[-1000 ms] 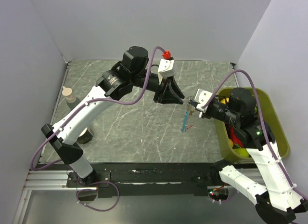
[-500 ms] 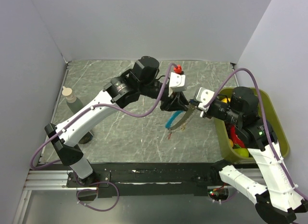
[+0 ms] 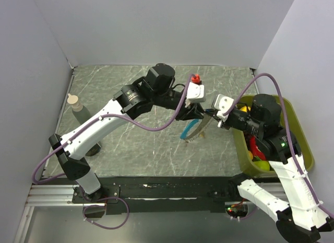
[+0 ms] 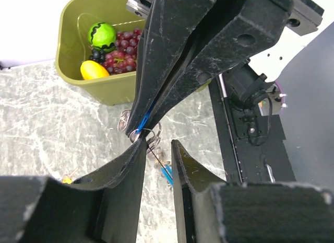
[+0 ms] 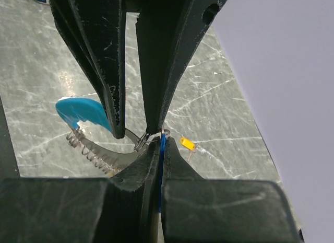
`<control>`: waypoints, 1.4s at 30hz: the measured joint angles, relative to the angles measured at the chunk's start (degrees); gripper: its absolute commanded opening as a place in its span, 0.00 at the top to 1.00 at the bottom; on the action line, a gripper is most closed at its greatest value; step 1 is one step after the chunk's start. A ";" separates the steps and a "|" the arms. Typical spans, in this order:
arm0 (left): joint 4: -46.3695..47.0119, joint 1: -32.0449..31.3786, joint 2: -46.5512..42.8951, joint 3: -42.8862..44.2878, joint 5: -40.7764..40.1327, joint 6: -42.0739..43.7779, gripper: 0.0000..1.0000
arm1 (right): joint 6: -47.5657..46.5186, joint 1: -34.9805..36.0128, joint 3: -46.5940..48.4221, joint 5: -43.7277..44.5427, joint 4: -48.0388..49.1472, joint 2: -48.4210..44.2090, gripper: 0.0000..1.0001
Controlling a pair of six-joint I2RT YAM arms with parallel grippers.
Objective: Remove the keys from the keyring
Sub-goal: Remove the key from the keyring.
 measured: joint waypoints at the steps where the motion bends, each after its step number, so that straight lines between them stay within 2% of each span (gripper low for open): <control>1: 0.00 0.00 0.00 0.00 -0.33 0.07 0.68 | 0.07 -0.09 0.02 -0.02 -0.04 0.00 1.00; 13: 0.00 -1.27 -0.04 -0.66 -2.62 2.62 0.68 | 0.52 -0.81 1.51 -0.31 -3.02 0.20 1.00; 32: -0.52 -1.51 -0.52 -1.05 -5.49 2.58 0.68 | 3.28 -2.21 2.91 -2.67 -2.49 0.70 1.00; 36: -1.01 -1.55 -0.35 -0.59 -5.49 2.38 0.71 | 3.45 -2.23 2.91 -2.84 -2.45 0.72 1.00; 42: -1.16 -1.95 0.44 0.79 -5.55 2.19 0.82 | 3.54 -2.21 2.91 -3.32 -2.05 0.90 1.00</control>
